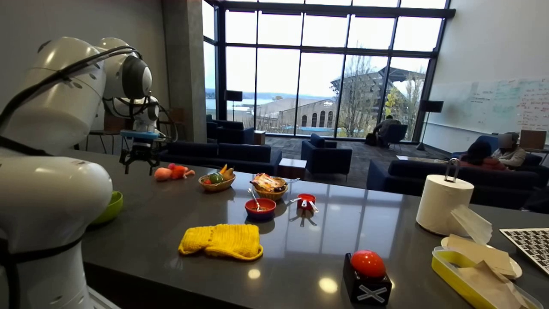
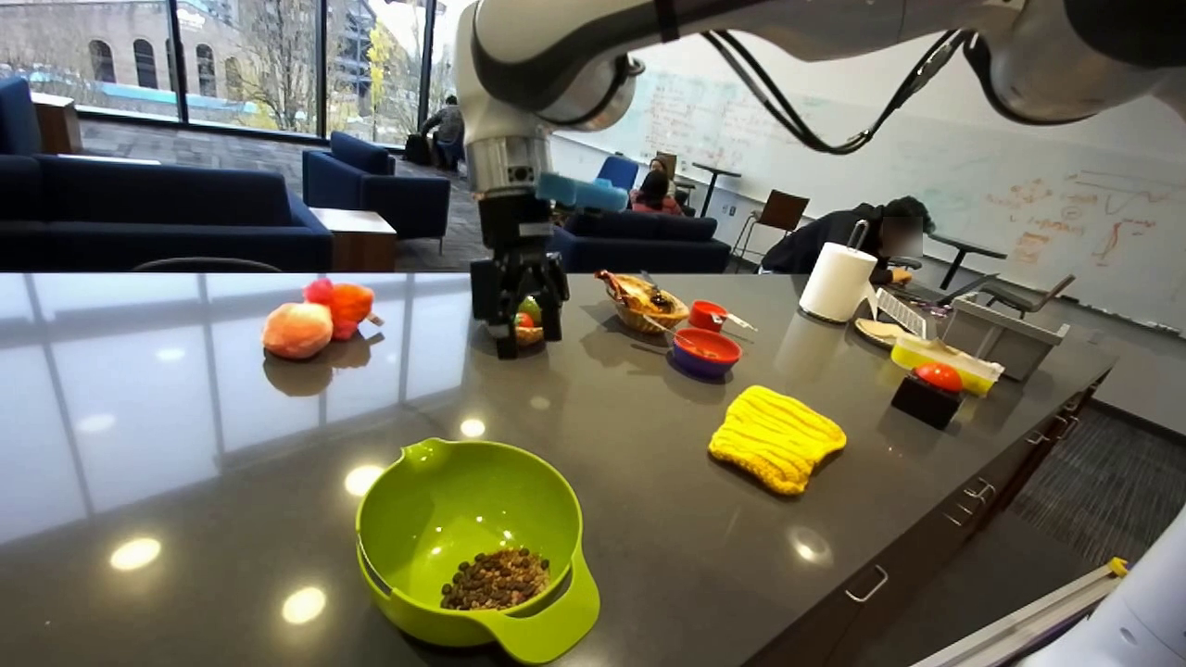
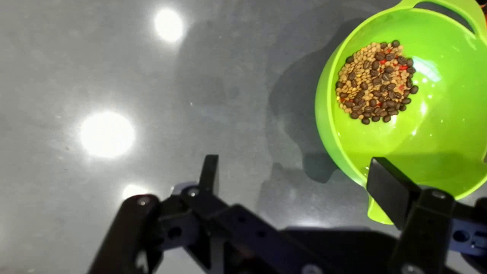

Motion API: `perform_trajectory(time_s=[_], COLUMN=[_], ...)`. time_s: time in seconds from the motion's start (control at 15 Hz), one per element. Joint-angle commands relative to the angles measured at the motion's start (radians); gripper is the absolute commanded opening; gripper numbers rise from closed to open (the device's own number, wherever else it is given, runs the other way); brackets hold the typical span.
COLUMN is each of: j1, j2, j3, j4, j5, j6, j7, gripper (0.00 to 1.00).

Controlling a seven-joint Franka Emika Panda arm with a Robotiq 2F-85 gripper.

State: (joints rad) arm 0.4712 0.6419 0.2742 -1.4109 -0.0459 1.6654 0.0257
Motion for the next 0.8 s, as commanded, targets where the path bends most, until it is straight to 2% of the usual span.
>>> perform_trajectory(time_s=[0.0,0.4,0.73], j1=[-0.060,-0.178,-0.234], j2=[-0.087,-0.110,-0.059], j3=[-0.013,-0.038,-0.071], j4=[-0.053,-0.099,-0.059], j5=[-0.008,0.013,0.016], j6=[0.025,0.169,0.261], j7=[-0.087,-0.217,-0.217], gripper=[1.00,1.00,1.00])
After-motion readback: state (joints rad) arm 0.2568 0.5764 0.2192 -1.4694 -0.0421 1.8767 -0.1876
